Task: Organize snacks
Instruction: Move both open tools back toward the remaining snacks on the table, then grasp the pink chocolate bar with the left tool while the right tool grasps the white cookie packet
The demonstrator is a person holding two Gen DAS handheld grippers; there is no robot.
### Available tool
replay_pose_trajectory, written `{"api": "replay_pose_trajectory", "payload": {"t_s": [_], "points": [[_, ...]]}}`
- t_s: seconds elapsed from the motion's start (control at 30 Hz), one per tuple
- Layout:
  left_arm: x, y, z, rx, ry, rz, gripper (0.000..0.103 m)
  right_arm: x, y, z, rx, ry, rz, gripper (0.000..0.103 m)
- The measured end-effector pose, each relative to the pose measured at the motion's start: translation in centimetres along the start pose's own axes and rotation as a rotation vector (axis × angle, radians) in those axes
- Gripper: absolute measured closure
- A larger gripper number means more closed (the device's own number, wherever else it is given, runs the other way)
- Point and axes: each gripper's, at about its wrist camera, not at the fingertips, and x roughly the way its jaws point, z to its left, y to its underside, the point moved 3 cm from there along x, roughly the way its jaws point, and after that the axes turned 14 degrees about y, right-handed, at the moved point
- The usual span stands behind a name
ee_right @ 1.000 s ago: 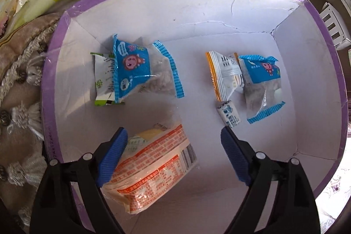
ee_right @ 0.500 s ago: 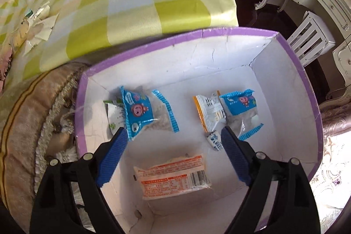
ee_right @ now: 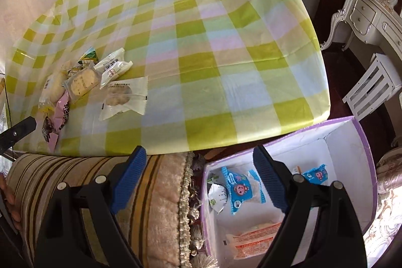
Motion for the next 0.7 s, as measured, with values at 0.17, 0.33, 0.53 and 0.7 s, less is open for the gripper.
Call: {"api": "replay_pose_trajectory", "payload": {"t_s": [0.17,0.33,0.53,0.7], "points": [[-0.4,0.4,3.8,-0.141,-0.012,0.036,0.050,-0.2,-1.7,3.2,-0.009,-0.010,-0.026,0.017],[0.2,0.7,5.9,-0.244,0.023,0.053,0.054,1.0,-3.0,6.1,-0.030,0.021,-0.027,0.017],[1.3,0.2,7.2,-0.308,0.021,0.046,0.054,2.3,-3.6,8.1,-0.038,0.035,-0.021,0.017],[2.4,0.0,7.8,-0.328,0.021,0.068,0.055,3.1,-4.2,9.3,-0.055,0.037,-0.028,0.017]]}}
